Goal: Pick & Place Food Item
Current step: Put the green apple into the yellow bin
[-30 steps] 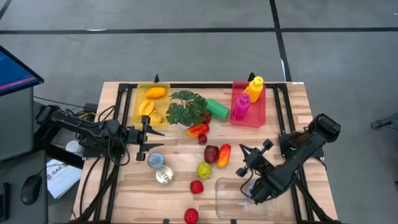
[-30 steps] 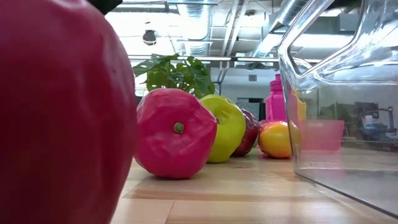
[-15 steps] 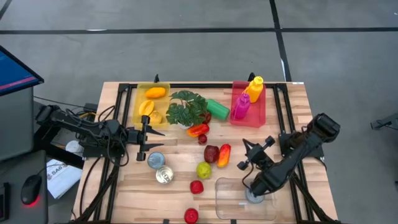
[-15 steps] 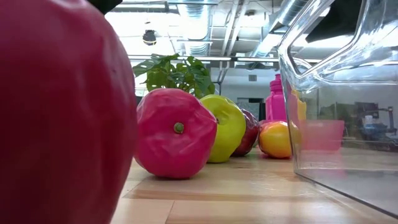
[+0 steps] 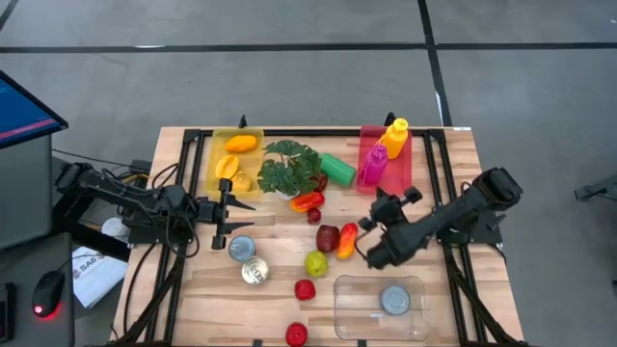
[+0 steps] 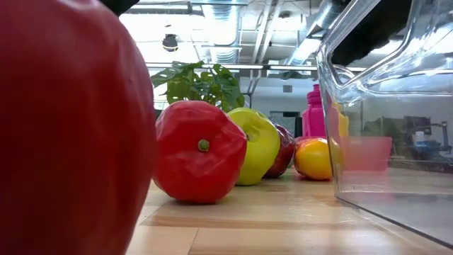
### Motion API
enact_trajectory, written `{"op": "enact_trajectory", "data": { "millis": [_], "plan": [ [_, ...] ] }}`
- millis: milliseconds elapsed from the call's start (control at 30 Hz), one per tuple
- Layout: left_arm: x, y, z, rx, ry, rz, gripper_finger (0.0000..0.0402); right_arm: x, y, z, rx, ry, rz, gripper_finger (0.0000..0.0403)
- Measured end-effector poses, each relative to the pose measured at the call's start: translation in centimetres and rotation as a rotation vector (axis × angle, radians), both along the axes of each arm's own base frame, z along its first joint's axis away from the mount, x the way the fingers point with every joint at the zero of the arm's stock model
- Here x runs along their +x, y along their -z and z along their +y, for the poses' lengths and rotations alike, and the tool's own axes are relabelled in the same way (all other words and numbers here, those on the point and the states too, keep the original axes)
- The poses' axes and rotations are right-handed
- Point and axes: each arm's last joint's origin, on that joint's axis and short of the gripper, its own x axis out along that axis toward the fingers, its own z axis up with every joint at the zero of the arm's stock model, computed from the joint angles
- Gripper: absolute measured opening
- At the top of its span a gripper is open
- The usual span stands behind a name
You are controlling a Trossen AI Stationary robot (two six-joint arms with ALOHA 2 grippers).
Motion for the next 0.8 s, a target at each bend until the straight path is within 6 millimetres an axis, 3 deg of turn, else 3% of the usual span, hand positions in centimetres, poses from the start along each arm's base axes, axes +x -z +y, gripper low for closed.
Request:
{"op": "enact_trajectory", "data": {
  "millis": [200, 367, 533, 800],
  "plan": [
    [0.0, 0.0, 0.0, -0.001, -0.014, 0.002, 0.0153, 1.6, 0.5, -2.1, 0.041, 0.07, 0.051, 0.0],
    [0.0, 0.0, 0.0, -0.001, -0.014, 0.002, 0.0153, 3.1, 1.4, -2.9, 0.247, 0.112, 0.061, 0.0],
    [0.0, -0.3, 0.1, 0.042, -0.02, -0.032, 0.0153, 3.8, 1.9, -1.9, 0.43, 0.057, 0.116, 0.0],
    [-0.1, -0.6, 0.1, 0.076, -0.026, -0.069, 0.0153, 5.5, 0.5, 0.7, 0.623, -0.25, 0.296, 0.0]
  ]
}}
